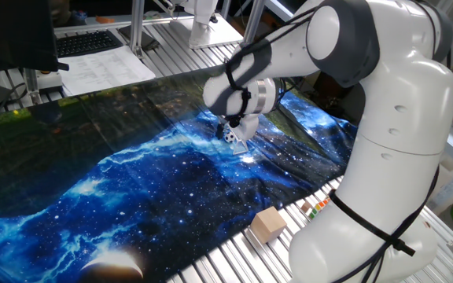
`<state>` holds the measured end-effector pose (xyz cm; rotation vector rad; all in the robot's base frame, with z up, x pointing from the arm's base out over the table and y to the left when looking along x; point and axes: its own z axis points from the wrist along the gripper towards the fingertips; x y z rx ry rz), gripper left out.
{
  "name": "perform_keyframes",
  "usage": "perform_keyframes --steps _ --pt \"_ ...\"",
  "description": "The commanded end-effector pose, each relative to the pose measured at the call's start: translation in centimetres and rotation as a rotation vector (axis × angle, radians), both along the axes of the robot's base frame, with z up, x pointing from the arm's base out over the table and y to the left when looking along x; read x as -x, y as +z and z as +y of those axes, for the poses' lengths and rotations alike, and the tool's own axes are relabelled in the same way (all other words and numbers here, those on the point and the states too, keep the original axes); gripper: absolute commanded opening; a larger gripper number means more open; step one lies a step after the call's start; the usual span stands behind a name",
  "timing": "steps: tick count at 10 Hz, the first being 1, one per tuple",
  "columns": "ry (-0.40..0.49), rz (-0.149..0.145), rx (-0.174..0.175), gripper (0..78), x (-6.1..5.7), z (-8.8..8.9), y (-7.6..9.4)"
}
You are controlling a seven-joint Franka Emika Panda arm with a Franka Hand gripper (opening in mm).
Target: Push the soccer ball into the goal
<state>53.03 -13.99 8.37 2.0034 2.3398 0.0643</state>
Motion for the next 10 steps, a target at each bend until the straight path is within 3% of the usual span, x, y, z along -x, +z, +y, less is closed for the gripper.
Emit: perform_keyframes --steps 1,3,7,10 --pt "0.042 -0.011 -0.041 0.0 0.5 1.3 0.8" --pt "0.113 -0.014 -0.034 0.0 0.6 1.8 0.8" --pt "0.164 -0.017 -0.035 0.0 0.9 3.7 0.7" --pt "0.217 -0.021 -0.061 0.0 0.8 4.3 0.5"
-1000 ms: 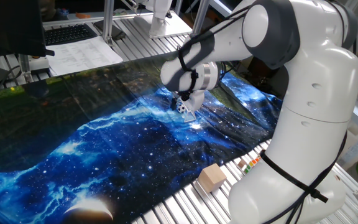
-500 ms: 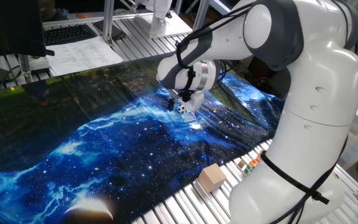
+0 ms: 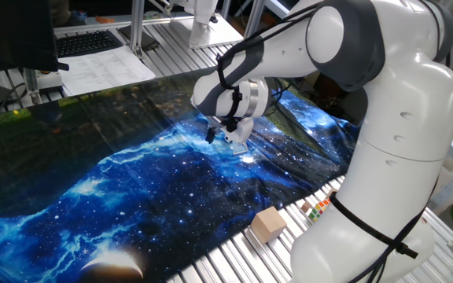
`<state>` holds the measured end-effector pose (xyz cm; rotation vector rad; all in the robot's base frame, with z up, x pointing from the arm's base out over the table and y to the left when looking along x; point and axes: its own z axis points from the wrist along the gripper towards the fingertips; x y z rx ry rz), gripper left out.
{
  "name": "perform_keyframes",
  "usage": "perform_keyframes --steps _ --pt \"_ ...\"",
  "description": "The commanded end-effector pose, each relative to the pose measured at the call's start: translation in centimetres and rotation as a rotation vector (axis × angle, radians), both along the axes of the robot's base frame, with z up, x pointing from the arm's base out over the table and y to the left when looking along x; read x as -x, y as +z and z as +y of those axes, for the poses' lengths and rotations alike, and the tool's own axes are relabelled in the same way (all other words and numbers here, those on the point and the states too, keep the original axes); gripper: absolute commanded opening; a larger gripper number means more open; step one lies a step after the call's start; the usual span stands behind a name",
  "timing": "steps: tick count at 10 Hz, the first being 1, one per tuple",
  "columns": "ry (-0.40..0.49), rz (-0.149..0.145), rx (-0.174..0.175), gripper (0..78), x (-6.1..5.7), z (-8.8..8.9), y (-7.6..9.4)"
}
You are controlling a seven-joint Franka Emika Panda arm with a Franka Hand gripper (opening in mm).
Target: Push the soccer ball into the goal
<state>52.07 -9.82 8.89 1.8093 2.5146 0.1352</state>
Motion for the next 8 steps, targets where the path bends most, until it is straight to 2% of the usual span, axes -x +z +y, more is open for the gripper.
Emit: perform_keyframes --steps 1,5,6,7,8 --pt "0.094 -0.008 -0.02 0.0 -0.43 0.29 0.05" --pt "0.195 0.007 -0.001 0.0 -0.53 0.33 0.02" --pt "0.2 0.009 0.019 0.0 -0.53 0.33 0.02" --pt "0.253 0.009 0.063 0.0 -0.53 0.33 0.02" --pt "0.273 0.006 0.069 0.0 -0.53 0.33 0.02"
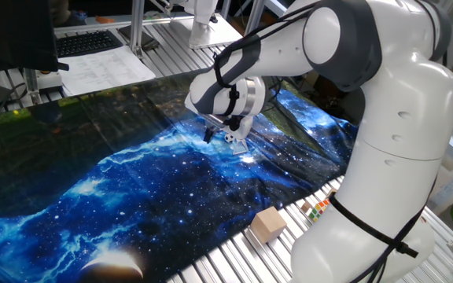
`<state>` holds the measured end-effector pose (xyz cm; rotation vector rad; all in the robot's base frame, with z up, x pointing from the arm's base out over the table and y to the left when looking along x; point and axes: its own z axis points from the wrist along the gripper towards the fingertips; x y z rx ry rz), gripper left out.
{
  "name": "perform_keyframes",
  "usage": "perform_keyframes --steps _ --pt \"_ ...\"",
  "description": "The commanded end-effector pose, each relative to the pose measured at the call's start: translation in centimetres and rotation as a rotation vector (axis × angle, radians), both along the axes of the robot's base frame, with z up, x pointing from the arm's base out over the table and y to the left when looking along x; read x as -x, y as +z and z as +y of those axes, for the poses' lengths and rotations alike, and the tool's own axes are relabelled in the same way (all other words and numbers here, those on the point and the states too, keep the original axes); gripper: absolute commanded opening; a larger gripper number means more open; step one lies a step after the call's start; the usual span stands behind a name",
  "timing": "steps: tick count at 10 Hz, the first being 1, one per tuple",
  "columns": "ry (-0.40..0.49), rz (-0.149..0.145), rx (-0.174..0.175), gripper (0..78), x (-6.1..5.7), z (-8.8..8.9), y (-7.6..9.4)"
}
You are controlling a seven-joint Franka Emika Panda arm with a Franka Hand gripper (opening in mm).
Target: Push the soccer ball into the goal
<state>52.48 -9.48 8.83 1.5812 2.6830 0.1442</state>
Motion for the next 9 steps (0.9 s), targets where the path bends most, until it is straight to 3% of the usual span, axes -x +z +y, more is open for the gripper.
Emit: perform_keyframes --steps 1,3,4,5,6,7,9 --pt "0.199 -0.017 0.07 0.0 -0.1 0.0 0.1" --pt "0.37 -0.026 0.073 0.0 -0.1 0.0 0.1" --pt "0.399 -0.022 0.107 0.0 -0.1 0.0 0.1" --pt "0.415 -0.019 0.118 0.0 -0.1 0.0 0.1" --pt "0.502 -0.047 0.039 0.0 0.2 0.2 0.0" --pt "0.554 -0.054 0.04 0.0 0.6 1.1 0.2" --pt "0.574 -0.041 0.046 0.0 1.2 3.5 1.2"
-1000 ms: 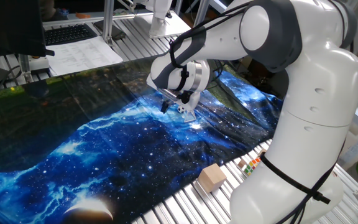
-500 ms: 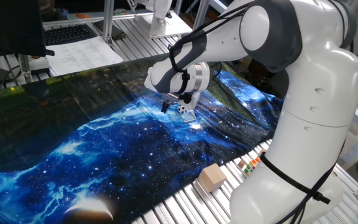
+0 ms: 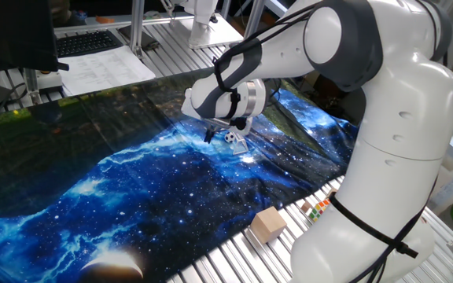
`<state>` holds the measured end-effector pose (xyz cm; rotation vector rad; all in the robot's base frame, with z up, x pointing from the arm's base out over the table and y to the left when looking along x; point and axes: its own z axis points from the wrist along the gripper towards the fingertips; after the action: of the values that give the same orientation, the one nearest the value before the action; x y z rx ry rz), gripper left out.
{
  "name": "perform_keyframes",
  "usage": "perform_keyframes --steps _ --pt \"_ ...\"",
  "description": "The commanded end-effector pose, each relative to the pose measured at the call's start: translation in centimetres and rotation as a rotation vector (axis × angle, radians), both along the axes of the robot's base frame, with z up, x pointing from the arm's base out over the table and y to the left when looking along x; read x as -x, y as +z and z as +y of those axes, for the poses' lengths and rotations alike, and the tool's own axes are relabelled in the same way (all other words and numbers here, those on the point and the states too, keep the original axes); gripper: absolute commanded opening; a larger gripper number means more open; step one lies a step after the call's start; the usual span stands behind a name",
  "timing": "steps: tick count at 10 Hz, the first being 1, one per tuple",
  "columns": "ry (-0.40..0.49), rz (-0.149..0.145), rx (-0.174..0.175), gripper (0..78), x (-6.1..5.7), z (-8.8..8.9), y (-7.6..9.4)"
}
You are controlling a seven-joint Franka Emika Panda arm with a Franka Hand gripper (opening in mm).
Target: Push the soccer ball into the goal
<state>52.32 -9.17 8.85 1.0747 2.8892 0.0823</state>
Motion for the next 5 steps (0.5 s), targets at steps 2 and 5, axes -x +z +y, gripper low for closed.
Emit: perform_keyframes --steps 2,5 --pt "0.244 -0.01 -0.018 0.0 1.8 5.3 2.1" --pt "0.276 0.002 -0.018 0.0 3.1 8.3 2.8"
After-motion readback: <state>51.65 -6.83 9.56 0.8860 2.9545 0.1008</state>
